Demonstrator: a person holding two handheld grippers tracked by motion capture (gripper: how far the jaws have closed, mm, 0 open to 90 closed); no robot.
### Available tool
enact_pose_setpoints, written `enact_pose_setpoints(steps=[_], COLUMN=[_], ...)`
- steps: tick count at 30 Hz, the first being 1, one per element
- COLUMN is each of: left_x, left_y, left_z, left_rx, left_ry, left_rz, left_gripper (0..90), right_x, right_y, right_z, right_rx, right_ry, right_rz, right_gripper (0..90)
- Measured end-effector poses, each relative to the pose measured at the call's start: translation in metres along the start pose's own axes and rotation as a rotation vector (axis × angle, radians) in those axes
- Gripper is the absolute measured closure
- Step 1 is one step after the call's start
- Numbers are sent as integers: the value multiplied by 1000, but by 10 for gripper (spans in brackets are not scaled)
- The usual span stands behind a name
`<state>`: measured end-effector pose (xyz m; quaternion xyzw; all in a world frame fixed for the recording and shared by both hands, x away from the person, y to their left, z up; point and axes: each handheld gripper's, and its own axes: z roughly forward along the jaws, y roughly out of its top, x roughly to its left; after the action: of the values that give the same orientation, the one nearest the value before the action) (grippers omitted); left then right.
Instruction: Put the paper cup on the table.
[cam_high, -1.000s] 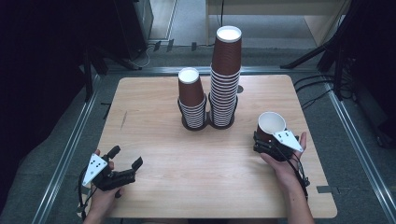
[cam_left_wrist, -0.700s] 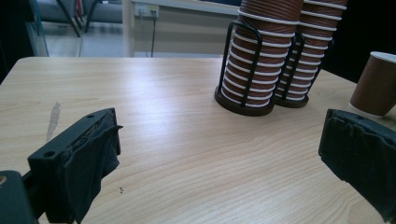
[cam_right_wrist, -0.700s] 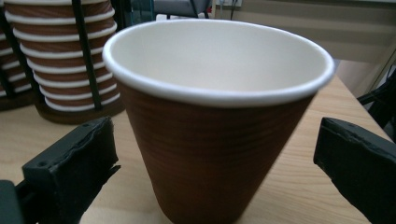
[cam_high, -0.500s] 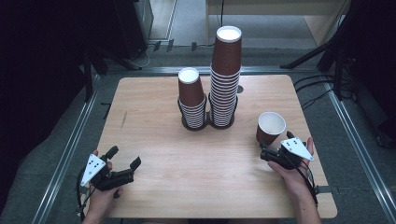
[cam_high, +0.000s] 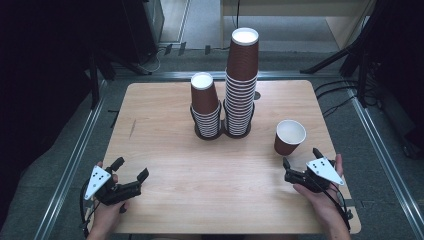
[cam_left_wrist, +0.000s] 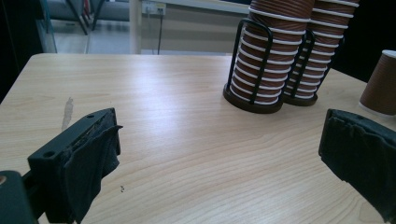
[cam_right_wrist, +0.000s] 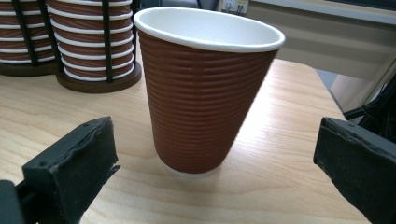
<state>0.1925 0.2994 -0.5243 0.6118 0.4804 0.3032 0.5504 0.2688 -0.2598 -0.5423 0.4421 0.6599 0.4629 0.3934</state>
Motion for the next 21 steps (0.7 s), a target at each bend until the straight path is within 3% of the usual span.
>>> enact_pose_setpoints(steps=[6,19,21], left_x=[3,14,15], left_y=[-3,-13,-14], left_z=[-5,-24,-28], left_rx=[13,24,27], left_ry=[11,54,58], left_rz=[8,-6,8], left_gripper=[0,0,0], right_x=[-7,-23,-25], right_y=[-3,-14,-15], right_z=[-14,-37,-40], right_rx=[-20,-9,-8], right_ry=[0,-17,-20], right_rz=[10,-2,-1], right_gripper=[0,0,0])
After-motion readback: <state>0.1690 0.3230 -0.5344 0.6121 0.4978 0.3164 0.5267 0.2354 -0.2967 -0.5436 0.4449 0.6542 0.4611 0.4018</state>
